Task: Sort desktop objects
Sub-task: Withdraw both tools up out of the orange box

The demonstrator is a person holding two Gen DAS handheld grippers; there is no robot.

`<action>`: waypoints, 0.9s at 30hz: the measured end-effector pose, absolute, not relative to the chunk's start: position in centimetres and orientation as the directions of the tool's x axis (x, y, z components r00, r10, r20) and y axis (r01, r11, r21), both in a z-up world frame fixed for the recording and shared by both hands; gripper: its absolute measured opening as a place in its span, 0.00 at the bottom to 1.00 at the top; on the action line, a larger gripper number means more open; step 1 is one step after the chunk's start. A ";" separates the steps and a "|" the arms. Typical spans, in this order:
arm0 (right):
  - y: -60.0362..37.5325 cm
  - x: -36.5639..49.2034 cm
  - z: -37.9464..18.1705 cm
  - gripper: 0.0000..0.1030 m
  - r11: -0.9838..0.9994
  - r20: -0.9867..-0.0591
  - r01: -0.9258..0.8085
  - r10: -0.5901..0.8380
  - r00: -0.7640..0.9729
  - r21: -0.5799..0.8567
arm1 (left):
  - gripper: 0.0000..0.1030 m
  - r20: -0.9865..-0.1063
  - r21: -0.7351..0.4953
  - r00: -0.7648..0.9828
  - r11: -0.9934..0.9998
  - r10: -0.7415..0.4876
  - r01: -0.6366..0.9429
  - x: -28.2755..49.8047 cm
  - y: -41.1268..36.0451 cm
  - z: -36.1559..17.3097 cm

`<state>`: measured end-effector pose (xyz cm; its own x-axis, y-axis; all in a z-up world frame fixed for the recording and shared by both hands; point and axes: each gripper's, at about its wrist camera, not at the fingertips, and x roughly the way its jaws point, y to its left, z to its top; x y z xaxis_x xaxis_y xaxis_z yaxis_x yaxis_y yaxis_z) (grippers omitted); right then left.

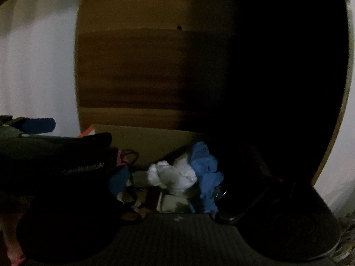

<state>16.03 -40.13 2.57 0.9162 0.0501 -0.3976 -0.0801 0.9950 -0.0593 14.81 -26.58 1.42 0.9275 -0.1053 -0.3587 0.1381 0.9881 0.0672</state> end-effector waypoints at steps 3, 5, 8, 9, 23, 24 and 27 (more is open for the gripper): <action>-40.1 15.3 2.4 1.00 0.995 -0.398 -0.085 0.055 0.916 -0.057 | 0.86 -0.360 0.066 0.927 0.989 -0.103 0.135 14.0 -26.3 1.4; -40.2 14.9 2.4 1.00 0.995 -0.400 -0.084 0.058 0.915 -0.050 | 0.87 -0.363 0.057 0.926 0.990 -0.100 0.128 13.7 -25.9 1.3; -40.5 13.9 2.3 1.00 0.996 -0.404 -0.086 0.068 0.912 -0.029 | 0.87 -0.370 0.039 0.923 0.990 -0.109 0.133 13.3 -25.4 1.1; -40.6 13.6 2.2 1.00 0.996 -0.402 -0.086 0.070 0.913 -0.022 | 0.87 -0.364 0.039 0.925 0.990 -0.111 0.134 13.0 -25.2 1.0; -41.3 9.7 1.5 1.00 0.997 -0.384 -0.078 0.077 0.920 0.013 | 0.93 -0.313 0.063 0.939 0.983 -0.145 0.173 9.1 -23.2 0.3; -41.4 9.4 1.5 1.00 0.997 -0.383 -0.079 0.081 0.920 0.020 | 0.93 -0.310 0.064 0.939 0.982 -0.148 0.175 8.8 -23.0 0.3; -41.6 8.5 1.5 1.00 0.996 -0.379 -0.083 0.091 0.921 0.039 | 0.95 -0.303 0.062 0.941 0.982 -0.153 0.179 8.1 -22.7 0.4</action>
<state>8.52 -41.56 1.46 0.9210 0.0910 -0.3787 -0.0825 0.9958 0.0386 8.09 -22.73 0.39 0.9407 -0.1526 -0.3030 0.1793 0.9818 0.0624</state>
